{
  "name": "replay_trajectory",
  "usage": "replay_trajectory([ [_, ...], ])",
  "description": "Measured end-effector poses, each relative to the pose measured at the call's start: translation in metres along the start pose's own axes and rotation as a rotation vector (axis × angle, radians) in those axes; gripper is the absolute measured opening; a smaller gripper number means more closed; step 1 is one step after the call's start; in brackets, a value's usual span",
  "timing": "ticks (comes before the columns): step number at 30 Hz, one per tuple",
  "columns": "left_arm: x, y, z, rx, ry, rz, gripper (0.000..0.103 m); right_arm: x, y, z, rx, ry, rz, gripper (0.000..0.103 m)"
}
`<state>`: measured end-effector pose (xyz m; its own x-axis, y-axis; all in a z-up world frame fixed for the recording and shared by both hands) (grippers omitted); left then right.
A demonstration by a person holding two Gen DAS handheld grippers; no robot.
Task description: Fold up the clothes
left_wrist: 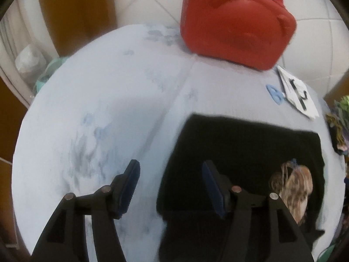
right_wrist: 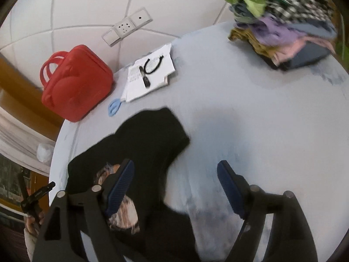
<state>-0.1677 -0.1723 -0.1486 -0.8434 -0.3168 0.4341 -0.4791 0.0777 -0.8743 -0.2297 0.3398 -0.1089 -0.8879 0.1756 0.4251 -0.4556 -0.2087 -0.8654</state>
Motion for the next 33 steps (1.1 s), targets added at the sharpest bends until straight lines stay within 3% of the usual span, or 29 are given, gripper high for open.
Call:
replay_trajectory([
  [8,0.046,0.068,-0.018,-0.004,0.047,0.058,0.062,0.048,0.061,0.034,-0.025,-0.042,0.049,0.079],
  [15,0.032,0.115,-0.035,-0.019,0.127,0.160,0.062,0.063,0.123,0.066,-0.059,-0.128,0.112,0.082],
  [17,0.031,0.114,-0.042,-0.007,0.173,0.139,0.055,0.062,0.139,0.077,-0.068,-0.170,0.132,0.103],
  [18,0.030,0.113,-0.047,-0.022,0.183,0.138,0.036,0.058,0.144,0.079,-0.092,-0.197,0.137,0.103],
  [19,0.029,0.110,-0.050,-0.018,0.192,0.133,0.024,0.055,0.149,0.082,-0.116,-0.223,0.142,0.096],
  [20,0.028,0.105,-0.051,0.006,0.206,0.122,0.021,0.052,0.153,0.084,-0.140,-0.250,0.146,0.051],
  [21,0.028,0.099,-0.052,0.016,0.210,0.106,0.018,0.049,0.158,0.086,-0.165,-0.276,0.151,0.024],
  [22,0.028,0.091,-0.053,0.014,0.208,0.088,0.017,0.045,0.152,0.088,-0.157,-0.284,0.136,0.013],
  [24,0.025,0.066,-0.056,-0.016,0.192,0.042,0.012,0.036,0.124,0.092,-0.131,-0.300,0.076,0.013],
  [27,0.006,0.020,-0.062,-0.072,0.197,-0.029,0.012,0.020,0.055,0.095,-0.078,-0.324,-0.063,0.013],
  [29,-0.018,0.005,-0.063,-0.096,0.226,-0.010,0.012,-0.001,0.018,0.083,-0.067,-0.338,-0.114,0.013],
  [33,-0.063,0.003,-0.056,-0.110,0.254,0.081,0.013,-0.079,0.004,0.046,-0.043,-0.319,0.042,0.013],
])
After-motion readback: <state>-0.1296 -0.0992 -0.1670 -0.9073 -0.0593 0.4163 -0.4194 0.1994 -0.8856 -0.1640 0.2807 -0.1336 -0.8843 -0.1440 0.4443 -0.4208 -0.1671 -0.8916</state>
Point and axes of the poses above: each gripper's, at about its wrist camera, not at the fingertips, and y roughly the way its jaws point, z to its left, x to its top, the point moved 9 cm from there along y, roughly the way its jaws point, and after that the axes turned 9 degrees about -x, right-handed, at the moved point
